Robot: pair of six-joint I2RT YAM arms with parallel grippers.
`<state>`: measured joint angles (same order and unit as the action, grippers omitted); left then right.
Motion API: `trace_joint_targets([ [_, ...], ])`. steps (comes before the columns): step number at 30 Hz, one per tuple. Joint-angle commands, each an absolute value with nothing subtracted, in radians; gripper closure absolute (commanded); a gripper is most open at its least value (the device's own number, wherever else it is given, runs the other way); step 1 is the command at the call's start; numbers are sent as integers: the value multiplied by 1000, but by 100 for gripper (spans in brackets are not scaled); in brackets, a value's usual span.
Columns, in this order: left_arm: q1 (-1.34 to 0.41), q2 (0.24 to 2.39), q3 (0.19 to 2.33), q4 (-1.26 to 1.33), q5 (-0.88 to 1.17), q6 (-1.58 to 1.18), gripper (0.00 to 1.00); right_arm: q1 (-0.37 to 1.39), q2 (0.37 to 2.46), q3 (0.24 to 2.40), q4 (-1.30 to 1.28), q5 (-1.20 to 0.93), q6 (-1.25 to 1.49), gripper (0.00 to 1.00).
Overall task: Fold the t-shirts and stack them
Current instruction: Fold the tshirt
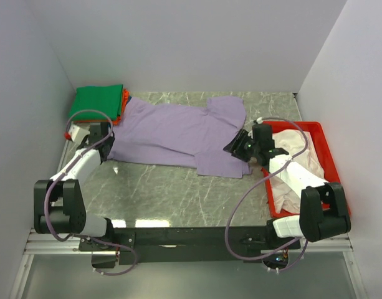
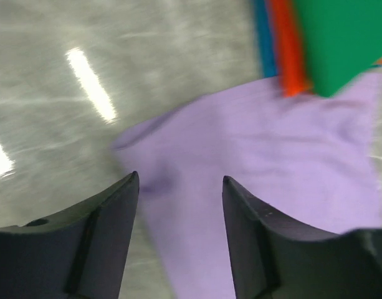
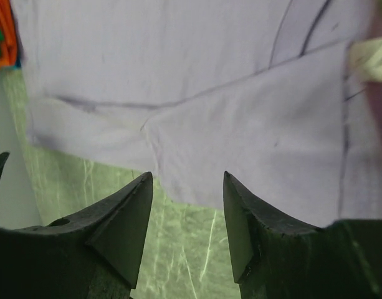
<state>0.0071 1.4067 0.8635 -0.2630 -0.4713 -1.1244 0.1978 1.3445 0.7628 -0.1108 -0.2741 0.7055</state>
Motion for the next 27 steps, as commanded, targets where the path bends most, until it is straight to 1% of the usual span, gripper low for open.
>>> trace_joint_targets([
  [1, 37, 1374, 763, -230, -439, -1169, 44, 253, 1319, 706, -35, -236, 727, 45],
  [4, 43, 1371, 718, -177, -408, -1169, 49, 278, 1331, 692, -20, -238, 729, 46],
  [10, 64, 1387, 655, -54, -370, -1157, 48, 279, 1368, 683, -5, -229, 716, 46],
  [15, 86, 1448, 653, 21, -368, -1140, 49, 279, 1410, 684, -3, -235, 715, 47],
  [18, 97, 1494, 657, 69, -354, -1121, 56, 279, 1434, 687, -3, -235, 715, 47],
  [19, 98, 1506, 660, 78, -342, -1115, 62, 281, 1446, 687, -2, -233, 715, 47],
  [22, 104, 1546, 667, 89, -322, -1109, 72, 281, 1465, 693, -3, -229, 713, 48],
  [27, 106, 1534, 681, 52, -354, -1114, 80, 279, 1493, 703, -2, -215, 710, 48],
])
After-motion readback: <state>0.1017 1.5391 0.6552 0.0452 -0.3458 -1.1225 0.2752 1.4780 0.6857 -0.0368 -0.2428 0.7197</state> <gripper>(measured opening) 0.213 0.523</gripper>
